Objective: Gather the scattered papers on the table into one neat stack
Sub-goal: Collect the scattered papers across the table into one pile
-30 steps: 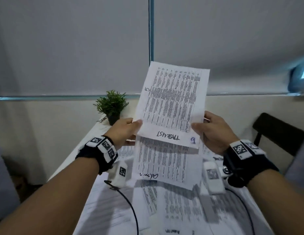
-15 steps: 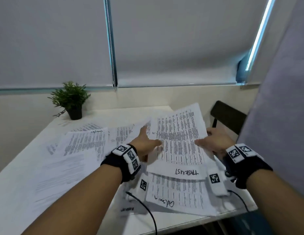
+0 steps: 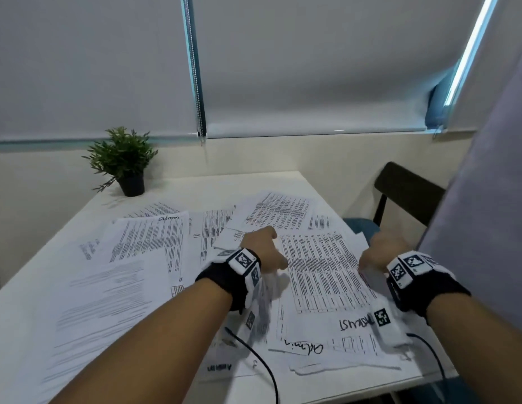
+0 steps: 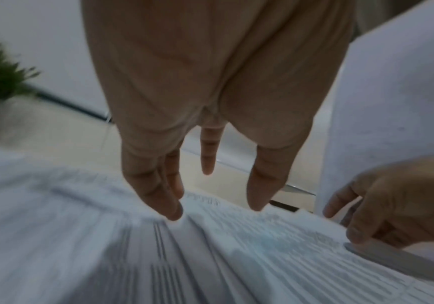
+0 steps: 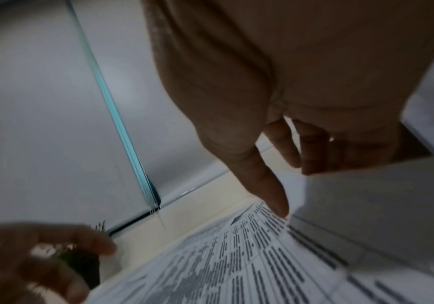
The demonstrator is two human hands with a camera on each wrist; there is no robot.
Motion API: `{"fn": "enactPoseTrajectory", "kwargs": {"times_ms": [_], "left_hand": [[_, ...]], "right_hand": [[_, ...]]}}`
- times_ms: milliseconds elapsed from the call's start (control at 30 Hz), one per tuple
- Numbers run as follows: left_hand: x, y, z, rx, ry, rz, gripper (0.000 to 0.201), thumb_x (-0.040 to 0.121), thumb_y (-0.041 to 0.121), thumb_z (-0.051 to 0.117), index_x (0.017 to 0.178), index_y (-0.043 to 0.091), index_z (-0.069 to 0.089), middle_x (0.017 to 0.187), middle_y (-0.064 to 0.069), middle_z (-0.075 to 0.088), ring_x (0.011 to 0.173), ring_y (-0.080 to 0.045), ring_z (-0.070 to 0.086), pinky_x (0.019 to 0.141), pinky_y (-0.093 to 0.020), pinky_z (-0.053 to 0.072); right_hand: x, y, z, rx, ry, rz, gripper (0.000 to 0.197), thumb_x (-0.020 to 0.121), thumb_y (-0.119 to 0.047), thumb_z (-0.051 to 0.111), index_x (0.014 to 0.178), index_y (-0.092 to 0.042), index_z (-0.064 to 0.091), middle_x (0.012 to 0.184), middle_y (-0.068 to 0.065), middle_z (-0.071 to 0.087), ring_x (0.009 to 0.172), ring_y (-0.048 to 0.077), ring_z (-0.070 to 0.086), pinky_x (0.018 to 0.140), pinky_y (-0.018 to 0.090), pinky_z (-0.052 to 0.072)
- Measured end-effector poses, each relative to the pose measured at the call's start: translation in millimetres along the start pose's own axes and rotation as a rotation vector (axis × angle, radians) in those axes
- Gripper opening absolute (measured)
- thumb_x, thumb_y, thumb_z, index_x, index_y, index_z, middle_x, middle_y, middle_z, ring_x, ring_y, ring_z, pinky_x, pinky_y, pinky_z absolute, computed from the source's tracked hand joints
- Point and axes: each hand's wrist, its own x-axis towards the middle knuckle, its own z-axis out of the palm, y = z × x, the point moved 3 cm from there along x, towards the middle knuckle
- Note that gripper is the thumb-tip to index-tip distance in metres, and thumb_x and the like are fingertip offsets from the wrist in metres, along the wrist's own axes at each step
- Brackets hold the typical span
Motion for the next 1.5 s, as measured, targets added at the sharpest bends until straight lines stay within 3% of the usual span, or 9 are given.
{"fn": "enactPoseTrajectory", "kwargs": {"times_ms": [200,367,500,700,833,933,1100,1300,1500], "left_hand": [[-19,-52,-70,0.166,0.092,-0.016,0.053,0.091,0.033,0.063,0.142,0.023,0.051,0.145,-0.006,0.053,0.122,-0.026,0.058,0.090,-0.030,0.046],[-64,-166,-137,0.186,0.104,-0.368,0.072,0.095,0.038,0.062,0.156,0.015,0.031,0.158,-0.010,0.039,0.138,-0.030,0.046,0.105,-0.035,0.043],[-100,-252,-161,0.267,0.138,-0.649,0.091,0.093,0.052,0.059,0.161,0.012,0.014,0.165,-0.012,0.027,0.149,-0.033,0.032,0.118,-0.041,0.032],[-119,-281,-148,0.243,0.014,-0.672,0.098,0.096,0.061,0.048,0.161,0.017,-0.011,0.167,-0.006,0.022,0.151,-0.030,0.028,0.119,-0.038,0.024],[-103,-288,-144,0.224,-0.008,-0.653,0.108,0.089,0.052,0.061,0.161,0.024,-0.014,0.161,-0.009,0.037,0.143,-0.031,0.042,0.113,-0.038,0.035],[-90,-291,-148,0.176,0.005,-0.636,0.107,0.090,0.044,0.062,0.160,0.024,-0.017,0.162,-0.011,0.035,0.144,-0.032,0.041,0.114,-0.038,0.035],[-77,-295,-155,0.097,0.111,-0.580,0.106,0.084,0.032,0.071,0.161,0.019,0.000,0.148,-0.012,0.050,0.127,-0.033,0.056,0.101,-0.035,0.048],[-64,-325,-178,-0.106,0.331,-0.618,0.103,0.077,0.015,0.076,0.160,0.024,0.015,0.143,-0.013,0.055,0.126,-0.033,0.056,0.090,-0.029,0.048],[-74,-350,-204,-0.404,0.410,-0.594,0.107,0.050,0.010,0.090,0.147,0.023,0.045,0.124,-0.014,0.068,0.112,-0.034,0.068,0.097,-0.049,0.056]], "right_hand": [[-32,-58,-5,0.001,0.066,-0.247,0.041,0.087,-0.037,0.076,0.113,-0.005,0.069,0.108,0.014,0.072,0.090,0.027,0.066,0.083,0.035,0.055],[-80,-153,30,0.027,-0.295,-0.484,0.050,0.087,-0.059,0.070,0.102,-0.011,0.074,0.098,0.008,0.078,0.085,0.024,0.075,0.081,0.039,0.062],[-109,-224,81,-0.095,-0.382,-0.645,0.065,0.087,-0.064,0.067,0.109,-0.003,0.075,0.100,0.007,0.076,0.083,0.023,0.072,0.077,0.035,0.059],[-128,-291,127,-0.456,-0.353,-0.804,0.080,0.093,-0.069,0.052,0.150,-0.012,0.050,0.159,0.007,0.045,0.143,0.029,0.045,0.116,0.042,0.039],[-134,-307,155,-0.604,-0.303,-0.905,0.061,0.084,-0.074,0.053,0.114,-0.023,0.068,0.125,-0.003,0.066,0.121,0.028,0.054,0.110,0.056,0.035],[-141,-312,173,-0.687,-0.261,-0.956,0.054,0.080,-0.073,0.052,0.096,-0.023,0.063,0.105,-0.005,0.065,0.112,0.027,0.050,0.104,0.059,0.028],[-149,-319,172,-0.563,-0.340,-0.977,0.051,0.085,-0.063,0.068,0.113,-0.020,0.062,0.118,-0.003,0.066,0.114,0.024,0.059,0.109,0.052,0.037],[-128,-317,176,-0.298,-0.420,-0.936,0.085,0.075,-0.061,0.080,0.147,-0.032,0.046,0.145,-0.007,0.049,0.130,0.019,0.051,0.109,0.043,0.046],[-116,-313,172,-0.145,-0.379,-0.927,0.082,0.072,-0.058,0.085,0.143,-0.031,0.054,0.140,-0.009,0.055,0.123,0.013,0.053,0.106,0.031,0.044]]}}
